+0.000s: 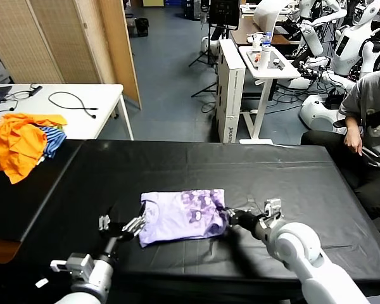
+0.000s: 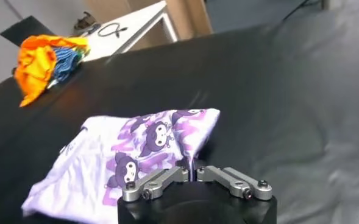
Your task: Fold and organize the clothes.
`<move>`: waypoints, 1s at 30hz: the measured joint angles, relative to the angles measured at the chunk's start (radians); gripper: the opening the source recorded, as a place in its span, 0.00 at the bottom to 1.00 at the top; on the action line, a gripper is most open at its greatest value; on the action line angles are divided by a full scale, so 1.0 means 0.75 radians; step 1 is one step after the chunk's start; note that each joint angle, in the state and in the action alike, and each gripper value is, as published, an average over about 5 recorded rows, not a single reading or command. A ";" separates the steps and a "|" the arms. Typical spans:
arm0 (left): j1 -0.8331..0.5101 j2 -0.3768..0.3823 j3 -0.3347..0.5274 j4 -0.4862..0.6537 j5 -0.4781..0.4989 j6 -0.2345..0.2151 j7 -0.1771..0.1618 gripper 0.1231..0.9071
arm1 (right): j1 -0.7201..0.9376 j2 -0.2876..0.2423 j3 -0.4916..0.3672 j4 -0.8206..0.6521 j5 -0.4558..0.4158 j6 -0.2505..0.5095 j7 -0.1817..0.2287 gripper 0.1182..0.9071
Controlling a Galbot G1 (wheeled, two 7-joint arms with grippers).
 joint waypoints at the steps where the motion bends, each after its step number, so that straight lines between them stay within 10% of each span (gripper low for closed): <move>1: -0.001 0.001 -0.001 0.000 -0.001 0.000 -0.001 1.00 | -0.001 -0.009 0.006 0.003 0.000 0.000 0.003 0.13; 12: -0.007 0.048 0.012 0.031 -0.061 -0.057 -0.074 1.00 | -0.176 -0.072 0.166 0.152 -0.078 0.000 0.000 0.92; 20: 0.034 0.093 0.003 0.048 -0.074 -0.149 -0.103 1.00 | -0.456 -0.045 0.370 0.338 -0.207 0.094 -0.019 1.00; 30: 0.214 0.149 -0.027 -0.051 -0.075 -0.137 -0.133 1.00 | -0.946 0.009 0.513 0.417 -0.542 0.690 -0.037 1.00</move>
